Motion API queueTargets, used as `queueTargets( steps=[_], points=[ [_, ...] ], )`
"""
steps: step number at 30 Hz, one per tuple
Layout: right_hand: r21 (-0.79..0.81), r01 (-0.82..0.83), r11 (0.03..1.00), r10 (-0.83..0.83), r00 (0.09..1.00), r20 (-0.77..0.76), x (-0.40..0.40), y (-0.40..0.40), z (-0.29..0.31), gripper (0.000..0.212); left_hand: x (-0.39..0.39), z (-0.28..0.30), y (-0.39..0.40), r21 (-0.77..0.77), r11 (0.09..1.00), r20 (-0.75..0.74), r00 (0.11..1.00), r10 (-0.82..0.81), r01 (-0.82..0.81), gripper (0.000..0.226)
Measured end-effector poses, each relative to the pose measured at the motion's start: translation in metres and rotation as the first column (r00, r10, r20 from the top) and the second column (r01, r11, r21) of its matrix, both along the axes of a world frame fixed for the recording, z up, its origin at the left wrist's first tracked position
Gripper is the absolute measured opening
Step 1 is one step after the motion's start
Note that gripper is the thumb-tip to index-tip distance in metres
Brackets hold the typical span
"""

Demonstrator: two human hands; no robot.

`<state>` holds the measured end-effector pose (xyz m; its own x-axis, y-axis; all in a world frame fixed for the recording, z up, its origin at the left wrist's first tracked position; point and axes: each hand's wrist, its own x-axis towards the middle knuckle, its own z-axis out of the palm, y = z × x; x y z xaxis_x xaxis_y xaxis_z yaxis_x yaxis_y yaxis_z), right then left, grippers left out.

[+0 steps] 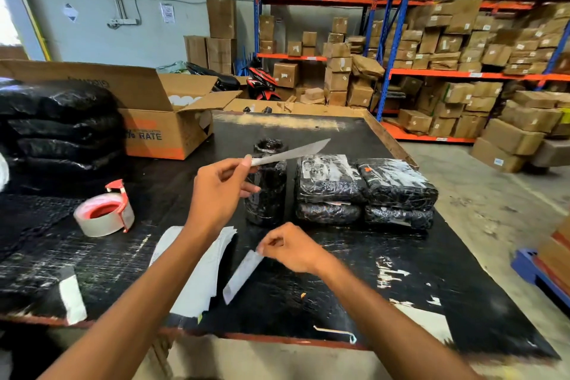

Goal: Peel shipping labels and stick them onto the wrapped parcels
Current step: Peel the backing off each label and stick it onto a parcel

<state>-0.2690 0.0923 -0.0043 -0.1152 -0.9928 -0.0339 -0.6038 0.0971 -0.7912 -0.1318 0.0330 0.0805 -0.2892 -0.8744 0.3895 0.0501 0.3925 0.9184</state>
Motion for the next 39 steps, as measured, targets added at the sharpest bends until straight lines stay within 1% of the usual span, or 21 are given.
queueTargets(
  steps=[2,4,5,6,7,9,10,11,12,16,17,20,22,24,26,29,32,33,35,37,39],
  points=[
    [-0.044,0.002,0.999,-0.003,1.0,-0.02,-0.001,-0.001,-0.007,0.018,0.002,-0.004,0.003,-0.006,1.0,-0.002,1.0,0.0,0.0,0.015],
    [-0.086,0.052,0.995,-0.05,0.998,0.025,-0.004,0.005,-0.005,0.02,0.001,-0.008,0.006,0.004,1.0,-0.02,1.0,0.006,-0.006,0.012],
    [-0.119,0.095,0.988,-0.083,0.991,0.101,-0.007,0.009,-0.001,0.022,0.0,-0.01,0.008,0.008,1.0,-0.034,0.999,0.009,-0.008,0.012],
    [-0.153,0.169,0.974,-0.13,0.964,0.233,-0.012,0.015,0.007,0.025,-0.004,-0.011,0.011,0.006,1.0,-0.049,0.999,0.007,-0.006,0.014],
    [-0.172,0.265,0.949,-0.175,0.893,0.415,-0.017,0.022,0.018,0.03,-0.009,-0.011,0.013,-0.001,1.0,-0.058,0.998,0.0,0.0,0.016],
    [-0.179,0.445,0.877,-0.199,0.677,0.708,-0.032,0.037,0.043,0.046,-0.023,-0.011,0.02,-0.033,0.999,-0.063,0.998,-0.029,0.027,0.018],
    [-0.186,0.516,0.836,-0.205,0.609,0.766,-0.041,0.041,0.053,0.052,-0.032,-0.01,0.023,-0.053,0.998,-0.054,0.997,-0.046,0.043,0.019],
    [-0.199,0.571,0.796,-0.218,0.578,0.786,-0.051,0.045,0.063,0.053,-0.043,-0.01,0.025,-0.066,0.996,-0.041,0.997,-0.066,0.063,0.021],
    [-0.209,0.614,0.761,-0.242,0.568,0.786,-0.06,0.047,0.072,0.049,-0.054,-0.008,0.028,-0.072,0.993,-0.027,0.995,-0.092,0.09,0.022],
    [-0.211,0.698,0.685,-0.27,0.512,0.816,-0.096,0.04,0.094,0.011,-0.093,-0.003,0.032,-0.104,0.98,0.04,0.985,-0.168,0.171,0.027],
    [-0.223,0.699,0.679,-0.255,0.51,0.822,-0.104,0.038,0.098,0.005,-0.1,-0.002,0.029,-0.117,0.975,0.06,0.982,-0.182,0.188,0.028],
    [-0.282,0.693,0.664,-0.197,0.526,0.828,-0.131,0.028,0.107,0.011,-0.118,0.001,0.018,-0.103,0.96,0.142,0.959,-0.246,0.261,0.03],
    [-0.299,0.686,0.663,-0.176,0.53,0.829,-0.152,0.018,0.113,0.013,-0.127,0.006,0.007,-0.059,0.972,0.097,0.971,-0.22,0.227,0.028],
    [-0.283,0.623,0.729,-0.162,0.56,0.813,-0.173,0.008,0.117,0.011,-0.136,0.014,-0.007,-0.043,0.996,0.007,0.997,-0.075,0.076,0.024],
    [-0.22,0.504,0.835,-0.161,0.607,0.778,-0.191,-0.004,0.119,0.008,-0.148,0.023,-0.026,0.015,1.0,0.008,1.0,0.015,-0.015,0.025],
    [-0.161,0.361,0.919,-0.139,0.676,0.723,-0.205,-0.021,0.115,0.007,-0.165,0.029,-0.053,0.198,0.978,0.095,0.991,-0.091,0.071,0.036],
    [-0.125,0.365,0.923,-0.173,0.681,0.711,-0.215,-0.037,0.106,0.006,-0.184,0.021,-0.07,0.304,0.949,0.121,0.985,-0.121,0.079,0.021],
    [-0.107,0.377,0.92,-0.199,0.685,0.701,-0.22,-0.044,0.104,0.006,-0.191,0.018,-0.076,0.314,0.947,0.099,0.99,-0.105,0.069,0.015],
    [-0.046,0.389,0.92,-0.275,0.725,0.632,-0.226,-0.05,0.099,0.004,-0.198,0.015,-0.084,0.328,0.943,0.08,0.994,-0.075,0.045,0.018],
    [0.024,0.377,0.926,-0.332,0.78,0.531,-0.232,-0.056,0.095,0.008,-0.202,0.012,-0.09,0.275,0.961,0.159,0.986,-0.05,0.004,0.023],
    [0.061,0.357,0.932,-0.344,0.821,0.456,-0.236,-0.062,0.091,0.027,-0.206,0.005,-0.095,0.178,0.983,0.276,0.961,-0.009,-0.042,0.026]
  ],
)
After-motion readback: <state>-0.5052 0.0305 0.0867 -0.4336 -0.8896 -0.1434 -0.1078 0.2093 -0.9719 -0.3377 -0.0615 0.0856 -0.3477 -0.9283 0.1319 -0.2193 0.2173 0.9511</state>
